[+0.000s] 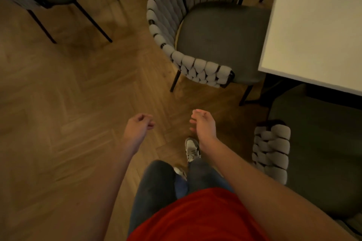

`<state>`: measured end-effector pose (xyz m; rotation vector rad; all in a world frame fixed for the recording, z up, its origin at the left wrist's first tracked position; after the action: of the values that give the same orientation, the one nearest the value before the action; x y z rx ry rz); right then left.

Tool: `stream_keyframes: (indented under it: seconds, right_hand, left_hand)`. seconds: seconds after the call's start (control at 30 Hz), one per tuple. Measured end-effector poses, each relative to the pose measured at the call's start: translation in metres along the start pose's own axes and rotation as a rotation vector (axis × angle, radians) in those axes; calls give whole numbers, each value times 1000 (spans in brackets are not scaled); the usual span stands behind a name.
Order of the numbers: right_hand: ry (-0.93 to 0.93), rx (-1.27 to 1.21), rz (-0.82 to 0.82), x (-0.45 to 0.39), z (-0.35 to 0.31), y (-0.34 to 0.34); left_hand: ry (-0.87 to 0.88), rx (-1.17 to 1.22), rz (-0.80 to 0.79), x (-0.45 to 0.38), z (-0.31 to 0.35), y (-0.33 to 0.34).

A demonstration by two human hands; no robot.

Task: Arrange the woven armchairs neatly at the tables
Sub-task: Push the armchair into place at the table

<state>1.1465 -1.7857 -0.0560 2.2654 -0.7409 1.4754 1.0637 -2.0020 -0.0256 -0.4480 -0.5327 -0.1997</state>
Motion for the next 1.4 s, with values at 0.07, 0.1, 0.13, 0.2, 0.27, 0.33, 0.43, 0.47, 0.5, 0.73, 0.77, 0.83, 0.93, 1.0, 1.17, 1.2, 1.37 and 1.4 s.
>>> stream_keyframes:
  seconds: [0.07, 0.1, 0.13, 0.2, 0.27, 0.33, 0.43, 0.47, 0.5, 0.73, 0.77, 0.83, 0.93, 1.0, 1.17, 1.2, 1.37, 1.4]
  right_hand:
    - [48, -51, -6, -7, -16, 28]
    - [75, -92, -4, -12, -24, 41]
    - [105, -140, 3, -19, -30, 53]
    - [175, -269, 10, -33, -44, 80]
    - [246, -432, 12, -46, -60, 110]
    - [298, -595, 20, -56, -74, 139]
    - [321, -764, 42, -67, -96, 182]
    - [325, -807, 41, -70, -101, 197]
    - [324, -844, 36, -72, -108, 211]
    - [276, -1091, 67, -101, -154, 258]
    - [268, -1144, 82, -109, -161, 261]
    - [267, -1254, 132, -127, -173, 264]
    - [287, -1420, 210, -154, -191, 271]
    - [316, -1540, 295, -166, -200, 272]
    - [351, -1739, 478, -171, -210, 273]
    - [364, -1780, 499, -170, -210, 273]
    - [344, -1969, 559, -175, -214, 281]
    - [348, -2012, 584, -177, -213, 284]
  left_hand:
    - [15, -6, -18, -29, 16, -20]
    - [21, -15, -32, -46, 23, -29]
    - [24, -26, -48, -63, 31, -37]
    - [33, -50, -94, -100, 47, -53]
    - [53, -82, -146, -139, 64, -67]
    - [85, -111, -205, -174, 82, -80]
    - [112, -173, -307, -225, 104, -94]
    - [120, -200, -335, -240, 111, -100]
    - [133, -222, -364, -255, 118, -105]
    - [178, -390, -505, -359, 166, -115]
    - [186, -408, -522, -375, 174, -111]
    - [200, -446, -555, -411, 191, -99]
    - [243, -501, -610, -462, 224, -71]
    - [257, -531, -637, -489, 243, -49]
    - [288, -625, -727, -529, 284, -3]
    - [301, -658, -738, -536, 292, 5]
    - [394, -791, -705, -585, 337, 43]
    - [419, -812, -700, -594, 346, 54]
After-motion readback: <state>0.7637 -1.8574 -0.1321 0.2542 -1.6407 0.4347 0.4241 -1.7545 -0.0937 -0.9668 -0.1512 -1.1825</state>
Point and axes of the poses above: each hand's wrist, its own x-axis away from the middle knuckle, its own y-axis out of the palm, z = x × y, the point moved 8 cm from there along -x, towards the middle knuckle, and after that the axes turned 15 degrees about y, right-handed, at the moved point
